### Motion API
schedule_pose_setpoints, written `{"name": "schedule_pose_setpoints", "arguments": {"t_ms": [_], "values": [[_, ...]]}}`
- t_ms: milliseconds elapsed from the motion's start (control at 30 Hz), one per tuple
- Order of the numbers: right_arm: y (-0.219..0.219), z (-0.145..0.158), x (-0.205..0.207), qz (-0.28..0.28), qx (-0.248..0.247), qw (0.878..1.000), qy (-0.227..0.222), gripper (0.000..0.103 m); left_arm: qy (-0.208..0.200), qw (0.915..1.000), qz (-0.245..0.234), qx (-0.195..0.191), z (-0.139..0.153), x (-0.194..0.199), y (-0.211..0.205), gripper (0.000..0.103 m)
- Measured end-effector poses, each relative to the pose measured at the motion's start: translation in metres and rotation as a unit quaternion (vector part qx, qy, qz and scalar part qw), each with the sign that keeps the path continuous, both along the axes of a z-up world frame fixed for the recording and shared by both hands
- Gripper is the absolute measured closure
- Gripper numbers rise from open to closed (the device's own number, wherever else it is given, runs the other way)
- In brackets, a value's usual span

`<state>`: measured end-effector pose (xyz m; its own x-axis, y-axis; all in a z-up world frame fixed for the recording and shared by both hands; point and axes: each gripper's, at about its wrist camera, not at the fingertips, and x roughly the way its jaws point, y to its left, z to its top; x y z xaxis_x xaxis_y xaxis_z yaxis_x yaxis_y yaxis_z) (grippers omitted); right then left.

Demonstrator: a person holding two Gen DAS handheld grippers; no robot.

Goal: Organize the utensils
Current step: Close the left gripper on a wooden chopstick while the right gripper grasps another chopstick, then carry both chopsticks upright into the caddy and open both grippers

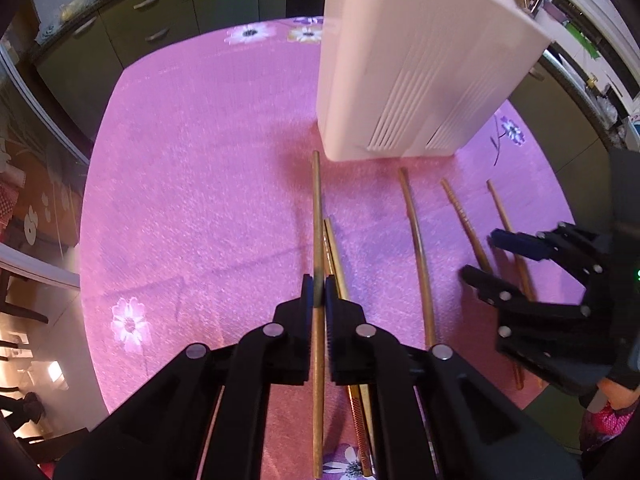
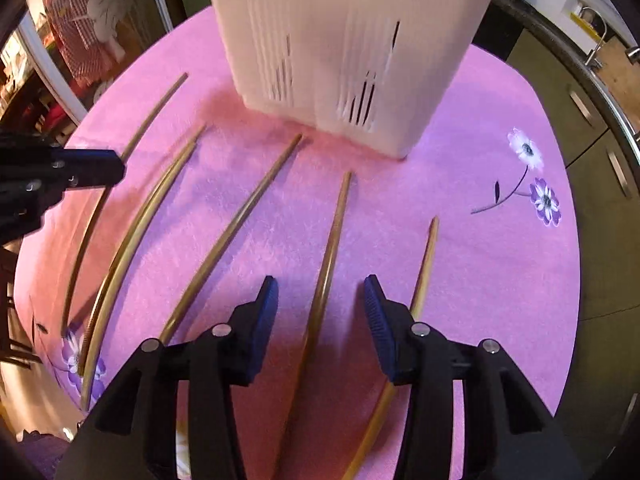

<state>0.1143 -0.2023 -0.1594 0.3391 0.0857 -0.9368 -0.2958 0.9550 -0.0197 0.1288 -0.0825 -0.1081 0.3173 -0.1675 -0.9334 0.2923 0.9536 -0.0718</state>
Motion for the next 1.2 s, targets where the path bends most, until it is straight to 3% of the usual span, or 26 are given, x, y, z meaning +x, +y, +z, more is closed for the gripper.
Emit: {"name": "schedule_pose_setpoints", "arguments": {"t_ms": [100,167,200,233,400,600,900,1200], "values": [[-0.001,-0.004,0.009,0.004,0.018,1.000,0.024,0.065,-0.010,0.9999,-0.002,-0.006,0.004,-0.002,0.001,0.097],[0.001,-0.003,0.010,0.009,0.021,0.999,0.029,0.076,-0.015,0.9998,-0.003,-0.013,0.008,0.000,0.001,0.097],[0.000,-0.002,0.012,0.007,0.023,0.999,0.032,0.095,-0.019,0.9997,-0.004,-0.016,0.012,-0.002,0.003,0.097],[-0.004,-0.003,0.015,0.000,0.037,0.999,0.040,0.096,-0.024,0.9996,-0.004,-0.018,0.014,-0.003,0.006,0.097],[-0.008,0.004,0.003,-0.007,0.070,0.997,0.009,0.096,-0.058,0.9978,-0.005,-0.031,0.033,-0.012,0.008,0.097],[-0.025,0.048,-0.014,-0.024,0.129,0.989,-0.067,0.096,-0.102,0.9935,-0.012,-0.049,0.067,-0.021,0.010,0.097],[-0.051,0.118,-0.031,-0.037,0.188,0.968,-0.161,0.096,-0.202,0.9755,-0.027,-0.083,0.152,-0.029,0.000,0.097],[-0.074,0.186,-0.039,-0.041,0.216,0.949,-0.226,0.096,-0.268,0.9583,-0.024,-0.096,0.224,-0.017,-0.015,0.097]]}}
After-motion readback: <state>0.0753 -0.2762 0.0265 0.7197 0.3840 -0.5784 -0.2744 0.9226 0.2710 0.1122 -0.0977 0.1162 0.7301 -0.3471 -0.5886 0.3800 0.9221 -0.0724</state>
